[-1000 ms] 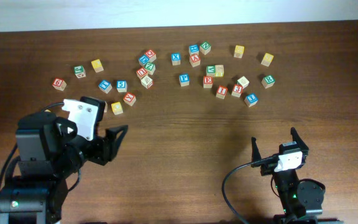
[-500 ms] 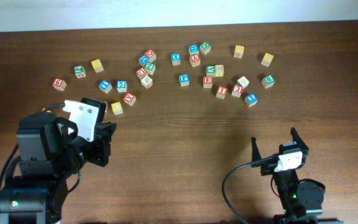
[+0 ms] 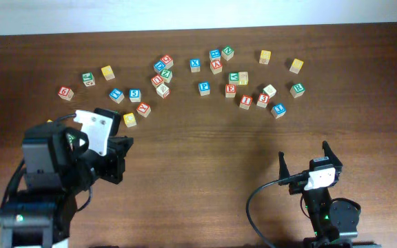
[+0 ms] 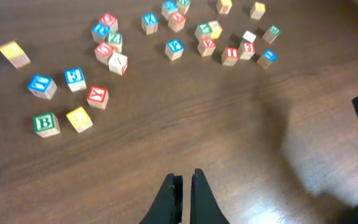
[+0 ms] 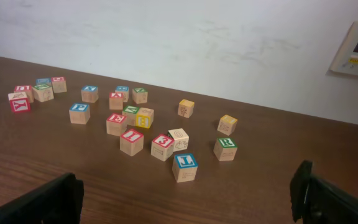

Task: Spell out ICRA
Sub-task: 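Raise the left arm and swing the left gripper toward the blocks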

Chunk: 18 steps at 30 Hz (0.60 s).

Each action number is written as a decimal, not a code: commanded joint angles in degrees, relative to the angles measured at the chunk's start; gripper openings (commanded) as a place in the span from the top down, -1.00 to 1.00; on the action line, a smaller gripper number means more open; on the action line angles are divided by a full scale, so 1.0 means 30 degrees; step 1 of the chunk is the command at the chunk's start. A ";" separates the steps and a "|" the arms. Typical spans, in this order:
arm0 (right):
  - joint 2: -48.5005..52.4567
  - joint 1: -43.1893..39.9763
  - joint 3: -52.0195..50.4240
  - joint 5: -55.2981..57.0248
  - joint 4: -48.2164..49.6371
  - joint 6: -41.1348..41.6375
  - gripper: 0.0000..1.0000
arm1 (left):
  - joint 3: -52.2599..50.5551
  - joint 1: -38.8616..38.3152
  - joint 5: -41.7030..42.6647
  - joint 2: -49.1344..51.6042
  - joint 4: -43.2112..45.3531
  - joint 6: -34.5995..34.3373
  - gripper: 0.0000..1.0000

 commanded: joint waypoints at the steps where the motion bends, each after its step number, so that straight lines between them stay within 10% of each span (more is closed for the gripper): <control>1: -0.0124 -0.0109 -0.0095 0.0160 -0.0109 0.0058 -0.96 | -0.0262 -0.0080 0.0408 0.1078 -0.0029 -0.0605 1.00; 18: -0.0124 -0.0109 -0.0095 0.0153 -0.0109 0.0058 -0.96 | -0.0262 -0.0080 0.0780 0.5967 -0.0452 -0.1428 1.00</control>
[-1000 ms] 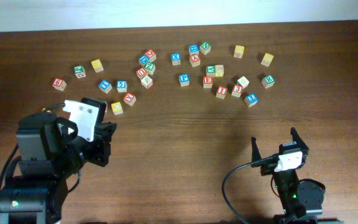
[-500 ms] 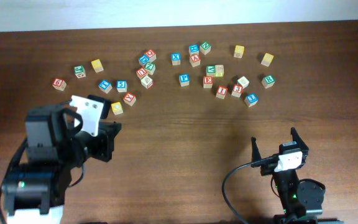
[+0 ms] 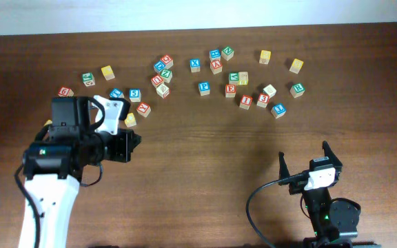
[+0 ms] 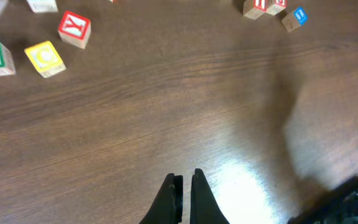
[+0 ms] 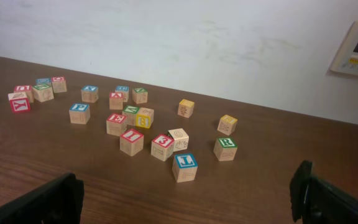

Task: Spell out ICRA

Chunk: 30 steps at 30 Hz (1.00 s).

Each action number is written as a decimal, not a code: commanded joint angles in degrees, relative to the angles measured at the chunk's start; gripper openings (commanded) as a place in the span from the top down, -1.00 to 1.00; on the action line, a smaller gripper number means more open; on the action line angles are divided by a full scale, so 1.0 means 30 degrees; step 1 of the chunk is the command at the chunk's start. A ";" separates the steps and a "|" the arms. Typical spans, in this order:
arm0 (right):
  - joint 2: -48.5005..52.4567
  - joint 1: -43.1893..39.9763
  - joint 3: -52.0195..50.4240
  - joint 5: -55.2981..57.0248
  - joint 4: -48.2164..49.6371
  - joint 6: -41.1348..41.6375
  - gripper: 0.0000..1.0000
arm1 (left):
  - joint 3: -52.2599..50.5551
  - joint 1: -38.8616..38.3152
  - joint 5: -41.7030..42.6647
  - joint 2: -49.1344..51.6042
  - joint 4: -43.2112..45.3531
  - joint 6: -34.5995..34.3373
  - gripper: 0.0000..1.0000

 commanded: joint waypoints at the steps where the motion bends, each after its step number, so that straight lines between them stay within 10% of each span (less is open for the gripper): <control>1: -0.0124 -0.0109 -0.0095 0.0160 -0.0109 0.0058 -0.96 | -0.0153 -0.0080 0.0510 0.0561 -0.0029 -0.0175 1.00; 30: -0.0124 -0.0109 -0.0095 0.0160 -0.0109 0.0058 -0.96 | -0.0153 -0.0080 0.1333 0.0634 0.0204 -0.0168 1.00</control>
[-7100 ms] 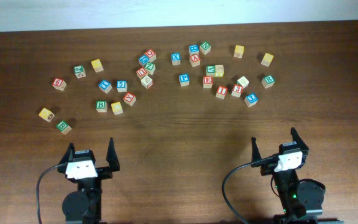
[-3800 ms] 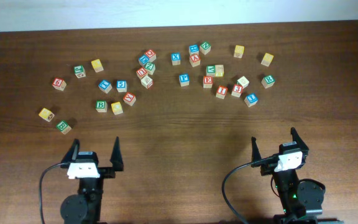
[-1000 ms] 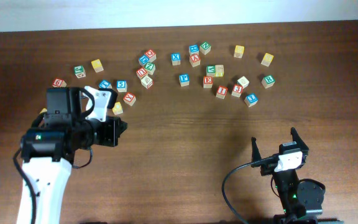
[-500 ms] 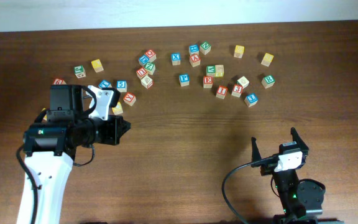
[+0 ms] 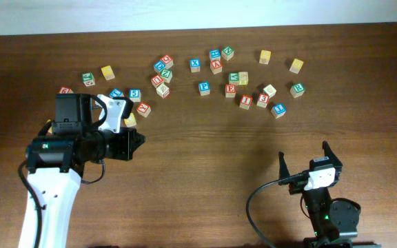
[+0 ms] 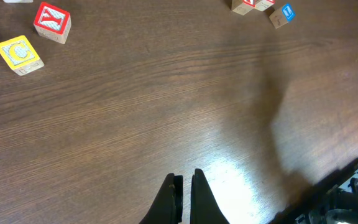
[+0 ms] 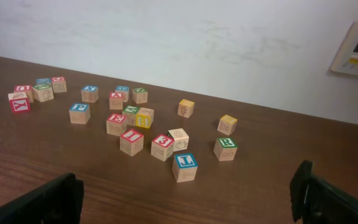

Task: Spell out ICRA

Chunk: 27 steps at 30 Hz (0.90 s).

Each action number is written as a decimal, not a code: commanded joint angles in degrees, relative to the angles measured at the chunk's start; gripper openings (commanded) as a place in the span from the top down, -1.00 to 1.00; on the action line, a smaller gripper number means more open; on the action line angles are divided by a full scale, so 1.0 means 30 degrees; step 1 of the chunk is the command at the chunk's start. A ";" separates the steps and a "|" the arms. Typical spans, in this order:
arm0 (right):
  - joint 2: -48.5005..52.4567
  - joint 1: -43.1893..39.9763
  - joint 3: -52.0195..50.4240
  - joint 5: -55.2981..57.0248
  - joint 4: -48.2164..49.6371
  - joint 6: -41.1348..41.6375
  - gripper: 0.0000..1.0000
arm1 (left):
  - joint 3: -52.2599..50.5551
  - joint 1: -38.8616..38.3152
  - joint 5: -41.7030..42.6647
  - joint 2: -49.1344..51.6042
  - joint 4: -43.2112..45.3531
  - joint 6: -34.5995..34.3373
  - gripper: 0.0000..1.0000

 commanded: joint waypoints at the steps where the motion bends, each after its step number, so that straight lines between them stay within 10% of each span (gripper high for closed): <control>1: -0.0124 -0.0109 -0.0095 0.0160 -0.0109 0.0066 -0.96 | -0.0146 -0.0073 0.0328 0.0087 0.0109 -0.0124 1.00; 21: -0.0124 -0.0109 -0.0095 0.0153 -0.0109 0.0066 -0.96 | -0.1224 -0.0073 -0.0102 0.0299 0.1326 -0.0415 1.00; 27: -0.0124 -0.0109 -0.0095 0.0160 -0.0109 0.0066 -0.96 | -0.1224 -0.0073 -0.0095 0.0291 0.1333 -0.0415 0.31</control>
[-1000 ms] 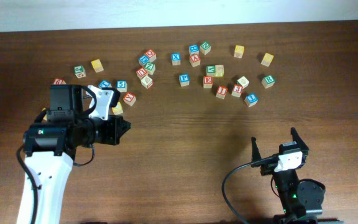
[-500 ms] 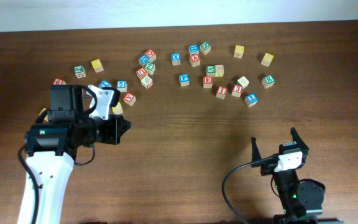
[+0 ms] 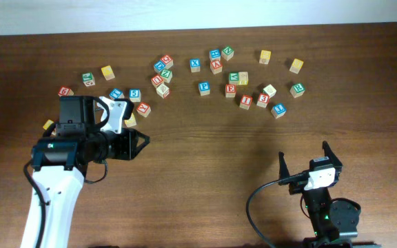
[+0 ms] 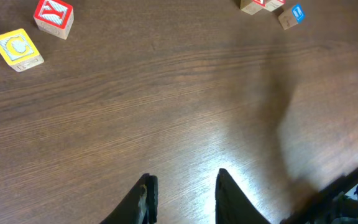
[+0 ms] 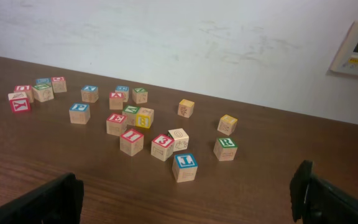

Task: Spell out ICRA

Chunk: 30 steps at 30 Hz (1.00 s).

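Note:
Lettered wooden blocks lie scattered across the far half of the brown table (image 3: 205, 158). The yellow C block (image 3: 130, 119) (image 4: 18, 49) lies just behind my left gripper (image 3: 143, 141) (image 4: 184, 186). That gripper hangs open over bare wood with nothing between its fingers. The blue I block (image 3: 278, 109) (image 5: 185, 167) (image 4: 290, 16) lies at the right of the cluster, with the green R block (image 3: 297, 89) (image 5: 226, 148) behind it. A red A block (image 3: 216, 66) sits mid-back. My right gripper (image 3: 303, 160) (image 5: 185, 193) rests open near the front edge, short of the I block.
A red Y block (image 3: 143, 108) (image 4: 53, 17) sits beside the C block. Several other blocks, among them a red 3 (image 5: 162, 147), crowd round the I block. A white wall (image 5: 166, 37) rises behind the table, with a wall panel at the right.
My left gripper was shut and is now open. It has shifted a little to the right over the bare wood. The right arm and the blocks have not moved.
My left arm was drawn back at the front left with its gripper shut. Then it stood further out, beside the C and Y blocks, still shut, and edged rightward. Now its gripper stands open. My right gripper has stayed open and still throughout.

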Each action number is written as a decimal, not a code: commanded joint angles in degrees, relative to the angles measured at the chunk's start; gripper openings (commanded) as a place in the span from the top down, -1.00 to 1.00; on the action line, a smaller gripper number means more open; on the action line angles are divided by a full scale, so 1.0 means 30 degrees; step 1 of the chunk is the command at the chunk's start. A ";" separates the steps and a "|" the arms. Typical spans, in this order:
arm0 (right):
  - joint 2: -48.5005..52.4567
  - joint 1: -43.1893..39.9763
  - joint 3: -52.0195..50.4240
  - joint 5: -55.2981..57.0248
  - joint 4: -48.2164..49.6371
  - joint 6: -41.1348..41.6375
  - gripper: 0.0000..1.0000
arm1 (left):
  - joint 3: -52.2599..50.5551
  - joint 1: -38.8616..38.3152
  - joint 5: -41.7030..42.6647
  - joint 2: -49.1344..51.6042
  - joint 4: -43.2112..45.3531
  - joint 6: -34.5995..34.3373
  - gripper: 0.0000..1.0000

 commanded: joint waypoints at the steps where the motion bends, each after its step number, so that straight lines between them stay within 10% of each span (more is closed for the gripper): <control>1: -0.0124 -0.0109 -0.0095 0.0160 -0.0109 0.0044 -0.96 | -0.0124 -0.0073 0.0000 0.0095 0.0051 0.0044 0.05; 6: -0.0124 -0.0109 -0.0095 0.0153 -0.0109 0.0044 -0.96 | -0.0124 -0.0073 0.0000 0.0095 0.0044 0.0044 -0.98; 30: -0.0124 -0.0109 -0.0095 0.0153 -0.0109 0.0044 -0.96 | -0.0124 -0.0073 -0.0007 0.0095 0.0029 0.0044 -0.98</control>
